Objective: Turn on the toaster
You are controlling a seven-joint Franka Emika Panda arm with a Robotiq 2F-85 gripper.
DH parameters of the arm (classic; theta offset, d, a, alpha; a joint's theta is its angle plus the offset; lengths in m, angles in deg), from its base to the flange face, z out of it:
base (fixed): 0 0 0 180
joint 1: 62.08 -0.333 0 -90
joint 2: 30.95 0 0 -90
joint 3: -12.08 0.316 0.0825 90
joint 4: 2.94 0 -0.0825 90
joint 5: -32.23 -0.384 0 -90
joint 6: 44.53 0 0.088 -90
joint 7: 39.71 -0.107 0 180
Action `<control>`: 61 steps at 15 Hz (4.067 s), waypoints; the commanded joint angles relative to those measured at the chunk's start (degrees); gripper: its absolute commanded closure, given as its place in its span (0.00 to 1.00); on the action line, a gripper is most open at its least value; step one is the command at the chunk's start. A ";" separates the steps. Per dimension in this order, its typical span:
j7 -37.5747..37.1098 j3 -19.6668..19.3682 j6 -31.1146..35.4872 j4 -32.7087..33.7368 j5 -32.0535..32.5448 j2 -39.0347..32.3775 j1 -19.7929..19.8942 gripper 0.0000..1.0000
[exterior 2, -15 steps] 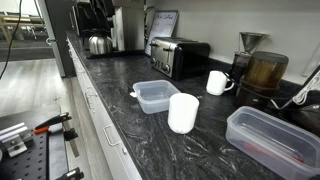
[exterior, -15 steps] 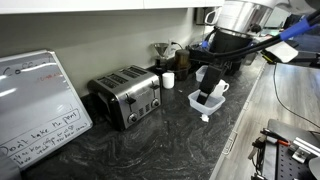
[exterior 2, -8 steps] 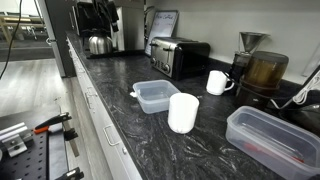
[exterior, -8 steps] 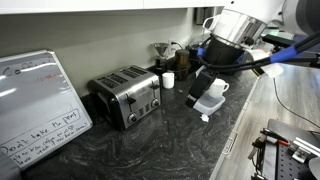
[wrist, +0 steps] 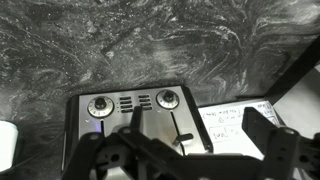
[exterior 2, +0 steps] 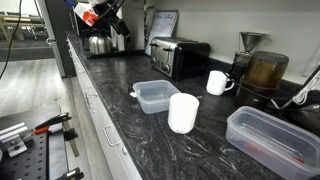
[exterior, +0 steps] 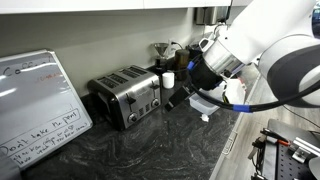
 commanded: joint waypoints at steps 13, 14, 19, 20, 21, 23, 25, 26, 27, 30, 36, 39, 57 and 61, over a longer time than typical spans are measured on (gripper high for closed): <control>-16.20 17.24 3.20 -1.11 6.25 4.17 26.34 0.00; -16.20 17.23 3.20 -1.12 6.25 4.17 26.36 0.00; -17.60 28.03 3.90 1.00 8.50 1.81 36.56 0.00; -17.95 31.13 3.38 1.36 8.69 2.02 39.51 0.00; -18.26 34.23 3.19 1.60 8.72 2.40 42.46 0.00; -19.35 41.16 -1.83 2.63 8.54 4.26 48.94 0.00; -20.27 46.83 -8.65 4.59 9.43 3.67 53.79 0.00; -21.05 49.53 -12.22 5.72 10.46 3.25 56.14 0.00; -21.66 52.02 -14.94 6.98 11.61 2.10 58.24 0.00; -22.38 59.43 -16.60 9.45 14.63 -0.98 64.32 0.00; -20.47 74.42 -13.38 11.22 14.53 -4.32 78.03 0.00; -17.29 82.26 -9.40 11.36 12.71 -4.60 86.31 0.00; -9.95 88.64 -9.66 14.90 10.98 -1.04 92.48 0.27; -7.06 95.97 -7.68 16.37 6.24 0.10 100.75 0.56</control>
